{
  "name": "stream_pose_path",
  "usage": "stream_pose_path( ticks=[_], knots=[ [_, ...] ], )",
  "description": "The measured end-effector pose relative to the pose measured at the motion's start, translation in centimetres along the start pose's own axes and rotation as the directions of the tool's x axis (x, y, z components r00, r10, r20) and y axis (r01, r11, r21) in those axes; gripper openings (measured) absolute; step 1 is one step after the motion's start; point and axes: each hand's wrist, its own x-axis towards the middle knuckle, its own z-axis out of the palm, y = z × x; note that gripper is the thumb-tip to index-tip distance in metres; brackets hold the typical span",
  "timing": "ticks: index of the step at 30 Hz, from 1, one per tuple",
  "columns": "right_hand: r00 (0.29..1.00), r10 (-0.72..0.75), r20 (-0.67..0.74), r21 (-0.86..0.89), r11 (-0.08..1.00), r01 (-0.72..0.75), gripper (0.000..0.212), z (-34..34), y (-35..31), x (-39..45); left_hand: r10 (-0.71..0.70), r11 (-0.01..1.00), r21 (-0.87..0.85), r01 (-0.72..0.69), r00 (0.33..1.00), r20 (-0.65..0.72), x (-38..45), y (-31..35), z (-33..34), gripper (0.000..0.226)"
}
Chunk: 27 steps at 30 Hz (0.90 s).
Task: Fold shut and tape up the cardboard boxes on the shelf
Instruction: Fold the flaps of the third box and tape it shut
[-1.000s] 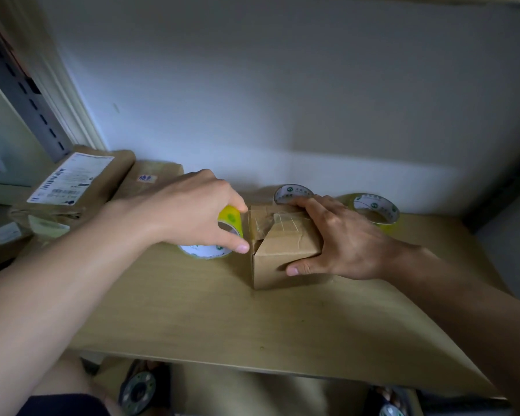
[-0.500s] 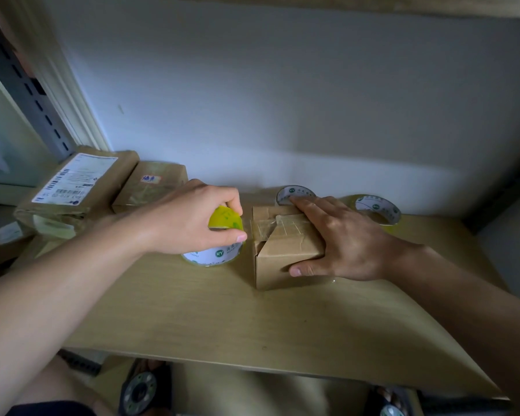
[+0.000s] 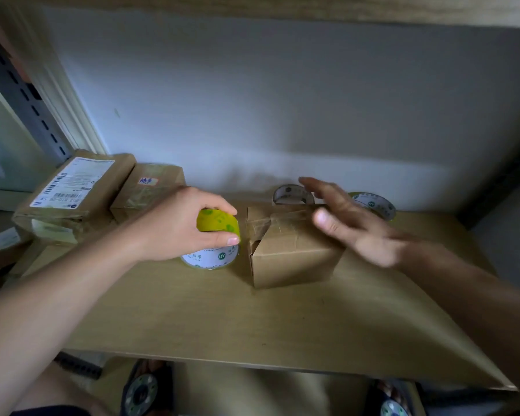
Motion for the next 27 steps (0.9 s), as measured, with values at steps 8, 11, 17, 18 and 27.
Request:
stream_pose_path(
  ticks=[8, 11, 17, 18, 27],
  knots=[
    [0.990, 0.108, -0.094, -0.427, 0.894, -0.138, 0.009, -2.2, 4.5, -1.9, -0.043, 0.984, -0.173, 0.049, 0.998, 0.038, -0.7, -0.3, 0.3, 0.059],
    [0.985, 0.160, -0.068, -0.533, 0.828, -0.171, 0.012, -1.9, 5.0, -2.8, -0.041, 0.984, -0.170, 0.046, 0.999, 0.030, -0.7, -0.4, 0.4, 0.049],
    [0.900, 0.400, -0.174, -0.598, 0.684, -0.419, 0.019, -0.3, 6.4, -2.0, -0.025, 0.975, -0.220, 0.034, 0.999, 0.044, -0.7, -0.2, 0.4, 0.033],
    [0.896, 0.404, -0.187, -0.594, 0.680, -0.430, 0.017, -0.1, 6.4, -1.9, -0.022, 0.972, -0.231, 0.032, 0.999, 0.048, -0.7, -0.3, 0.4, 0.032],
    [0.886, 0.397, -0.241, -0.506, 0.727, -0.464, 0.018, -0.3, 3.7, -2.7, 0.022, 0.955, -0.297, -0.016, 1.000, 0.017, -1.0, -1.2, 0.2, 0.040]
  ],
)
